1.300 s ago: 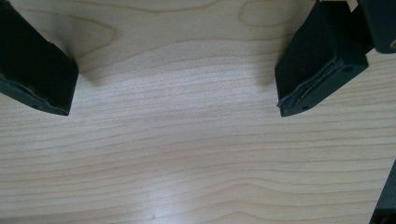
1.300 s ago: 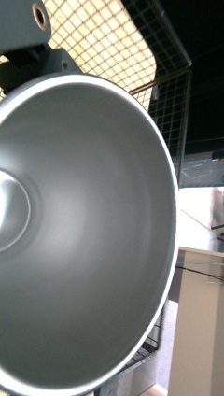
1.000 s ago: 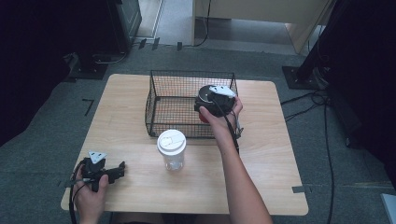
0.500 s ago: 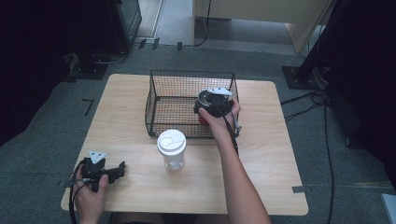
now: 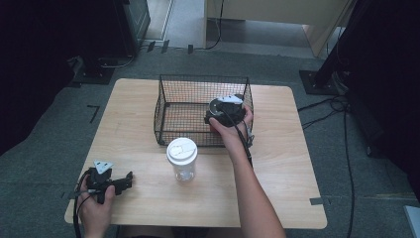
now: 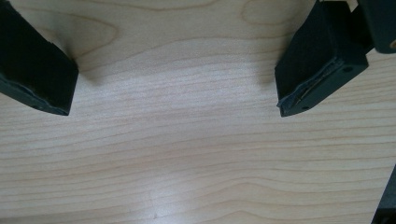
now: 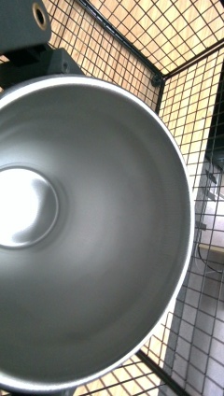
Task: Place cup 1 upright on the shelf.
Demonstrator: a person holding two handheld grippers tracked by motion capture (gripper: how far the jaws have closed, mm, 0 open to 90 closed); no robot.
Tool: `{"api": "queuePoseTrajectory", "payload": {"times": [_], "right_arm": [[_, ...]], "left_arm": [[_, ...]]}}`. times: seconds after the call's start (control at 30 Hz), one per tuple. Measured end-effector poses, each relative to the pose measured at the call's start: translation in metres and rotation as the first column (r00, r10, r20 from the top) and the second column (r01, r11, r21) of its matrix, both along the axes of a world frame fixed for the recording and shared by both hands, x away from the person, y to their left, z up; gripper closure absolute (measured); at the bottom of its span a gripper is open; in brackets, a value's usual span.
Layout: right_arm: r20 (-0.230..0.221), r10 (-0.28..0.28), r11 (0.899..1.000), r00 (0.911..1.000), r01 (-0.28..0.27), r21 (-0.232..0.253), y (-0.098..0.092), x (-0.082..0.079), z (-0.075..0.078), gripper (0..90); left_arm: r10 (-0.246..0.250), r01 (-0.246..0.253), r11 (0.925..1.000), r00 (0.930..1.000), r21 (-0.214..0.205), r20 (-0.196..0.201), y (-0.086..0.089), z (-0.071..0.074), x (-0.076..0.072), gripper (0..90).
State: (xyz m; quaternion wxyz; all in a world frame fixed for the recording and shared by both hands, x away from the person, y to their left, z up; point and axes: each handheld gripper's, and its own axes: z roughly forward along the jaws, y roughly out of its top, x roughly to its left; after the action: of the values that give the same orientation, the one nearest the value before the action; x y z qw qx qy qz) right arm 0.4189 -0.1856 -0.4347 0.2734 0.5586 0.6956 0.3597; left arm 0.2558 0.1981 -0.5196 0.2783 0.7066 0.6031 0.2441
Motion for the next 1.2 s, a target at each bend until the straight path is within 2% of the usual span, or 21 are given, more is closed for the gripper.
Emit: {"api": "queuePoseTrajectory", "payload": {"times": [0.23, 0.37, 0.43, 0.57, 0.63, 0.67, 0.73, 0.77, 0.83, 0.97, 1.2], "right_arm": [[0.001, -0.012, 1.0, 0.9999, 0.012, 0.001, -0.001, -0.006, 0.0, 7.0], [0.012, -0.003, 1.0, 0.9999, 0.003, -0.031, 0.002, -0.011, 0.001, 6.7], [0.021, -0.022, 0.998, 0.9995, 0.023, -0.058, 0.004, -0.015, 0.001, 5.1], [0.039, -0.024, 0.996, 0.999, 0.027, -0.08, 0.005, -0.018, 0.001, 4.2], [0.062, -0.001, 0.996, 0.9981, 0.007, -0.094, 0.005, -0.022, 0.001, 3.2], [0.074, -0.007, 0.993, 0.9972, 0.015, -0.113, 0.004, -0.024, 0.001, 1.1], [0.082, -0.014, 0.993, 0.9966, 0.023, -0.119, 0.004, -0.026, 0.001, 0.0], [0.1, -0.016, 0.991, 0.9949, 0.029, -0.128, 0.003, -0.029, 0.004, 0.0], [0.112, -0.012, 0.99, 0.9936, 0.027, -0.135, 0.004, -0.031, 0.005, 0.0], [0.147, -0.001, 0.983, 0.9891, 0.028, -0.18, 0.006, -0.037, 0.008, 0.0], [0.15, -0.004, 0.977, 0.9887, 0.035, -0.209, 0.003, -0.041, 0.005, 0.0]], "left_arm": [[0.0, 0.0, 1.0, 1.0, 0.0, 0.0, 0.0, 0.0, 0.0, 0.0], [0.0, 0.0, 1.0, 1.0, 0.0, 0.0, 0.0, 0.0, 0.0, 0.0], [0.0, 0.0, 1.0, 1.0, 0.0, 0.0, 0.0, 0.0, 0.0, 0.0], [0.0, 0.0, 1.0, 1.0, 0.0, 0.0, 0.0, 0.0, 0.0, 0.0], [0.0, 0.0, 1.0, 1.0, 0.0, 0.0, 0.0, 0.0, 0.0, 0.0], [0.0, 0.0, 1.0, 1.0, 0.0, 0.0, 0.0, 0.0, 0.0, 0.0], [0.0, 0.0, 1.0, 1.0, 0.0, 0.0, 0.0, 0.0, 0.0, 0.0], [0.0, 0.0, 1.0, 1.0, 0.0, 0.0, 0.0, 0.0, 0.0, 0.0], [0.0, 0.0, 1.0, 1.0, 0.0, 0.0, 0.0, 0.0, 0.0, 0.0], [0.0, 0.0, 1.0, 1.0, 0.0, 0.0, 0.0, 0.0, 0.0, 0.0], [0.0, 0.0, 1.0, 1.0, 0.0, 0.0, 0.0, 0.0, 0.0, 0.0]]}}
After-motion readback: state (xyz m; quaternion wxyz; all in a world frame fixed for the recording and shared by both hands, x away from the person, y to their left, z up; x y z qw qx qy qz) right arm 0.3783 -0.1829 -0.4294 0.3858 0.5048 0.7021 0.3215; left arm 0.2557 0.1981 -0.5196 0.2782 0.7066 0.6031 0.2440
